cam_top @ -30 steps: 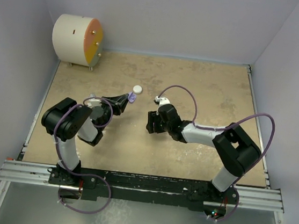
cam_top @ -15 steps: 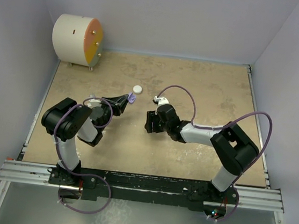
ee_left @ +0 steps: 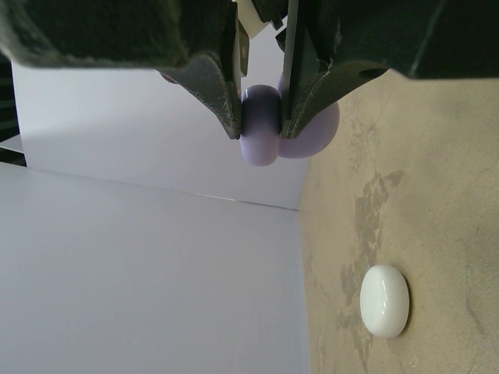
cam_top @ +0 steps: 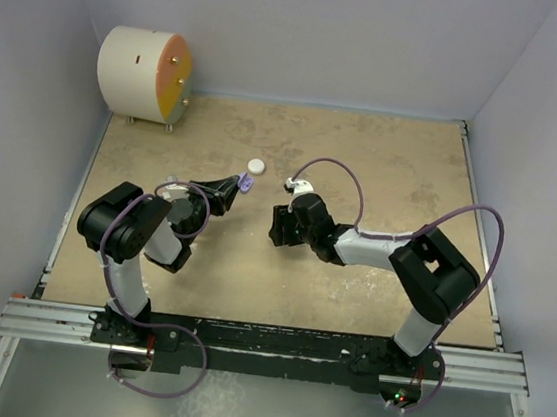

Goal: Insert the wireless bluetooth earbuds into the charging case
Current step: Pick up the earbud from the center of the board.

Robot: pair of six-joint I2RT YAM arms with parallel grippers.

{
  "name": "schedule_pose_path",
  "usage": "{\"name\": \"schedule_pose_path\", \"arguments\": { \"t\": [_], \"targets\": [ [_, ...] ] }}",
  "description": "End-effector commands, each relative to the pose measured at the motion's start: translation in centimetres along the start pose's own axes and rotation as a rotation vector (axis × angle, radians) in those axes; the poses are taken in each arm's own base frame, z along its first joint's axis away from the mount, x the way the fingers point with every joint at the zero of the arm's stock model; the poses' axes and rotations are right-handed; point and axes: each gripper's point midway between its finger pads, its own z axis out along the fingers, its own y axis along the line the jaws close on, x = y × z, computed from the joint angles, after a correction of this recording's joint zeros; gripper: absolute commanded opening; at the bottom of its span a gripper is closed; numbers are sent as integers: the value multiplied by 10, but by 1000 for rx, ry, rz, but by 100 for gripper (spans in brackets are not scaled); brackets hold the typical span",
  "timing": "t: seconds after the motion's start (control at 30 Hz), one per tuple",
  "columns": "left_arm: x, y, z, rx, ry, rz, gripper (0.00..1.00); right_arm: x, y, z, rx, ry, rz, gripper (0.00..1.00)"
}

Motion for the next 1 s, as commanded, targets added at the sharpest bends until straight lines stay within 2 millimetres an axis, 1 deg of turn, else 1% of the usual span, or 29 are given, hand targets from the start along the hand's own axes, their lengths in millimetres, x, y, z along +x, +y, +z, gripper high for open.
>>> {"name": "schedule_pose_path", "arguments": {
  "t": [0.0,0.2,0.4,0.6,0.77,0.8,0.97],
  "targets": [
    [5,-57,-9,223,18,-24,0,8,-5,4,36,38,-4,56],
    [5,-57,-8,224,19,-25,0,14,-20,7,117,63,-39,53],
    [5,-57,-8,223,21,-26,0,19,-25,6,148,81,-54,50],
    [6,-56,-8,220,24,-27,0,29,-36,3,221,112,-93,49],
    [5,-56,-8,219,23,-27,0,39,-38,4,257,134,-120,47],
    [5,-56,-9,218,21,-27,0,40,-38,4,266,137,-125,44],
    [4,-55,-9,214,19,-28,0,55,-39,6,300,172,-148,39]
  ]
}}
